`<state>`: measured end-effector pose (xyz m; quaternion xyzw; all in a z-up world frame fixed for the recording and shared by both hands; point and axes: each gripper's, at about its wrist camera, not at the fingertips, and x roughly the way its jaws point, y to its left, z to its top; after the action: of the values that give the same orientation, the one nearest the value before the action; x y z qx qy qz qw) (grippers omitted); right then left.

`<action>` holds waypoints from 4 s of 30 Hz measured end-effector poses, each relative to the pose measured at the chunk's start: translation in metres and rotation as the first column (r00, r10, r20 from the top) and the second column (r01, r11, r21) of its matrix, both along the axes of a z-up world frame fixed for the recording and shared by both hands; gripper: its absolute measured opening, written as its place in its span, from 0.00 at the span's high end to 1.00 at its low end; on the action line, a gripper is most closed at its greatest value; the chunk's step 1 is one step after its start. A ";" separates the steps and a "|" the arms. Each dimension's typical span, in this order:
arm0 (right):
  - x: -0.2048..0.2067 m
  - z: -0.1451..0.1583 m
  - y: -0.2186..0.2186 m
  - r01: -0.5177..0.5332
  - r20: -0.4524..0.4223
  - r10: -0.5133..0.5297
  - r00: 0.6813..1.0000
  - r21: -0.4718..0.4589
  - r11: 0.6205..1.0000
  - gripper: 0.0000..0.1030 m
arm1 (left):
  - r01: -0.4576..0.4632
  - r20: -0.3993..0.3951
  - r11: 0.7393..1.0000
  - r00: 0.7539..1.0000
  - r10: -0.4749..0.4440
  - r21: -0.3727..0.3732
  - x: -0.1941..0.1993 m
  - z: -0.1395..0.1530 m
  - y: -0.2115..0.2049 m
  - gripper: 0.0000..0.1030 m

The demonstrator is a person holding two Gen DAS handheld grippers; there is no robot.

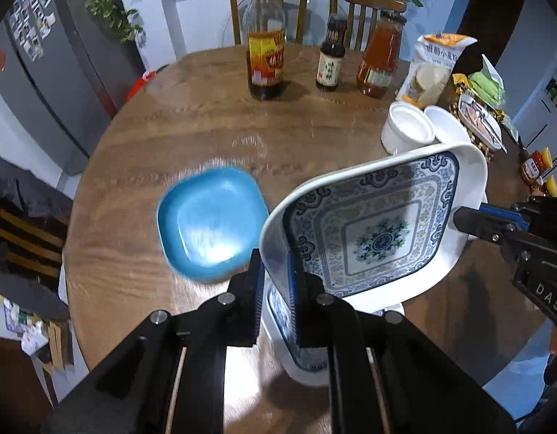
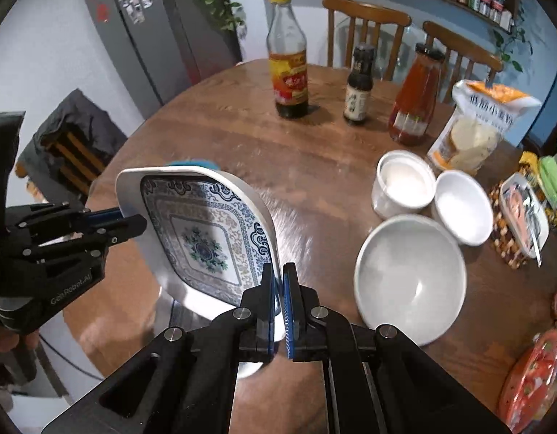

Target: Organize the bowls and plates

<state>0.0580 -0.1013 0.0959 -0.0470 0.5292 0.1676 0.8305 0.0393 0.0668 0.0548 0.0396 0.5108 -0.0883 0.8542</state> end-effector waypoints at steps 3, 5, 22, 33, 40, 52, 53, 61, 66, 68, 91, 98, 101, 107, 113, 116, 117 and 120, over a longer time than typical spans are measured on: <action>-0.011 -0.011 0.002 -0.027 -0.034 0.027 0.999 -0.005 1.000 0.94 | -0.017 -0.025 1.000 1.000 0.017 0.002 -0.015 -0.010 0.001 0.89; -0.015 -0.022 0.003 -0.045 -0.072 0.045 0.996 0.003 0.999 0.94 | -0.029 -0.038 1.000 0.999 0.029 0.006 -0.020 -0.016 0.002 0.89; 0.013 -0.093 0.012 -0.034 -0.260 0.038 0.965 0.020 0.999 0.94 | -0.084 -0.186 0.995 0.978 0.092 0.052 -0.006 -0.074 0.006 0.89; 0.023 -0.113 0.020 -0.047 -0.318 0.043 0.947 -0.005 0.999 0.93 | -0.062 -0.265 0.995 0.961 0.080 0.077 0.005 -0.101 0.007 0.88; 0.016 -0.111 0.025 -0.067 -0.286 0.048 0.957 -0.054 0.996 0.93 | -0.037 -0.269 0.994 0.961 0.063 0.100 0.003 -0.109 0.001 0.86; 0.005 -0.093 0.034 -0.091 -0.180 0.062 0.982 -0.158 0.983 0.92 | -0.046 -0.241 0.998 0.969 0.054 0.040 0.000 -0.095 0.011 0.83; 0.004 -0.089 0.034 -0.092 -0.162 0.066 0.985 -0.159 0.983 0.92 | -0.060 -0.232 0.998 0.971 0.062 0.017 -0.001 -0.091 0.014 0.82; -0.002 -0.078 0.038 -0.078 -0.124 0.071 0.990 -0.057 0.995 0.83 | -0.128 -0.118 0.991 0.985 0.124 -0.033 -0.004 -0.061 0.041 0.24; 0.008 -0.079 0.046 -0.020 -0.137 0.026 0.990 0.046 0.999 0.51 | -0.184 -0.113 0.981 0.978 0.176 -0.068 0.000 -0.059 0.056 0.22; 0.014 -0.080 0.049 0.019 -0.148 -0.004 0.989 0.103 0.994 0.47 | -0.225 -0.124 0.970 0.969 0.214 -0.088 0.006 -0.058 0.071 0.22; 0.091 -0.121 0.109 0.091 -0.198 -0.075 0.977 0.073 0.993 0.46 | -0.263 -0.188 0.962 0.951 0.244 -0.081 0.080 -0.093 0.107 0.27; 0.094 -0.121 0.120 0.076 -0.185 -0.063 0.981 0.061 0.995 0.46 | -0.253 -0.186 0.966 0.953 0.239 -0.054 0.085 -0.095 0.106 0.31; 0.098 -0.123 0.123 0.073 -0.183 -0.062 0.981 0.052 0.996 0.46 | -0.249 -0.184 0.967 0.954 0.236 -0.049 0.087 -0.097 0.105 0.35; 0.099 -0.126 0.127 0.068 -0.182 -0.060 0.982 0.037 0.997 0.46 | -0.233 -0.186 0.971 0.957 0.221 -0.046 0.089 -0.101 0.101 0.46; 0.101 -0.128 0.134 0.060 -0.178 -0.054 0.982 0.025 0.998 0.46 | -0.228 -0.187 0.972 0.959 0.215 -0.049 0.089 -0.102 0.101 0.50; 0.102 -0.129 0.135 0.060 -0.179 -0.055 0.982 0.020 0.998 0.46 | -0.223 -0.189 0.974 0.959 0.210 -0.046 0.089 -0.103 0.100 0.56; 0.102 -0.130 0.136 0.059 -0.179 -0.054 0.982 0.019 0.998 0.46 | -0.222 -0.189 0.974 0.959 0.210 -0.044 0.089 -0.103 0.099 0.57; 0.103 -0.130 0.136 0.053 -0.180 -0.049 0.982 0.017 0.998 0.46 | -0.224 -0.193 0.974 0.958 0.212 -0.043 0.090 -0.104 0.099 0.60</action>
<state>0.1606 0.0343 -0.0343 -0.0092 0.6011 0.1553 0.7839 0.1295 0.1658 -0.0496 -0.0530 0.5871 -0.0134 0.8077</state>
